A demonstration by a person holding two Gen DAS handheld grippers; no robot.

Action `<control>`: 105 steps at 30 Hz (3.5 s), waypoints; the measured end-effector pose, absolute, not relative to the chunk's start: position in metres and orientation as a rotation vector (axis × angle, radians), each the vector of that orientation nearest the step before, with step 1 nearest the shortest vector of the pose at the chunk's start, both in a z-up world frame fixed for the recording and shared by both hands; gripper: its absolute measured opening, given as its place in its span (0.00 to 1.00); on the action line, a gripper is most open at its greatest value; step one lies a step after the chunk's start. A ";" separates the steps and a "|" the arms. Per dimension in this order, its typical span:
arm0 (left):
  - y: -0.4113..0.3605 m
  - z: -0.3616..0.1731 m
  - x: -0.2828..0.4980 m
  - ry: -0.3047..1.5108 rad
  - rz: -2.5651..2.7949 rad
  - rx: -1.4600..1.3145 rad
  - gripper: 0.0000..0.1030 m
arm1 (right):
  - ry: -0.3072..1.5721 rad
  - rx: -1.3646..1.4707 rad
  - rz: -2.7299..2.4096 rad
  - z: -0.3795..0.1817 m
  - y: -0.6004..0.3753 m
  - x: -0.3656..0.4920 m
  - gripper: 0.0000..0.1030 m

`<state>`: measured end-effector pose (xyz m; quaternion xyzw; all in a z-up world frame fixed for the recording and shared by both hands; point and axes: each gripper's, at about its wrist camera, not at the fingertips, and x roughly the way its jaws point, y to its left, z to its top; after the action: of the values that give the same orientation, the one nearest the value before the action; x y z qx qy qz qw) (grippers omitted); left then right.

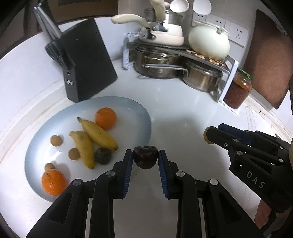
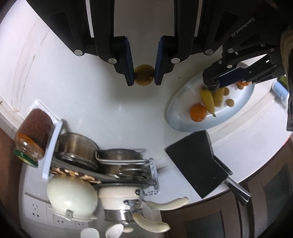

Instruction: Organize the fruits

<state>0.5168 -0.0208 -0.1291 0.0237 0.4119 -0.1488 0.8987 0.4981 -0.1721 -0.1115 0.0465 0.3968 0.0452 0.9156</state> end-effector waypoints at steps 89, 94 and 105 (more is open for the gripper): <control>0.081 -0.062 0.464 0.562 0.035 0.100 1.00 | 0.659 0.030 0.011 -0.069 -0.092 0.476 0.78; 0.081 -0.055 0.455 0.544 0.006 0.099 1.00 | 0.636 0.047 -0.027 -0.063 -0.091 0.462 0.79; 0.067 -0.045 0.421 0.522 -0.031 0.089 1.00 | 0.564 0.044 -0.098 -0.044 -0.105 0.414 0.85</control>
<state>0.4205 0.0665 -0.0454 0.0441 0.2580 -0.0152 0.9650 0.4142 -0.1052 -0.0441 0.0216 0.2781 -0.0482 0.9591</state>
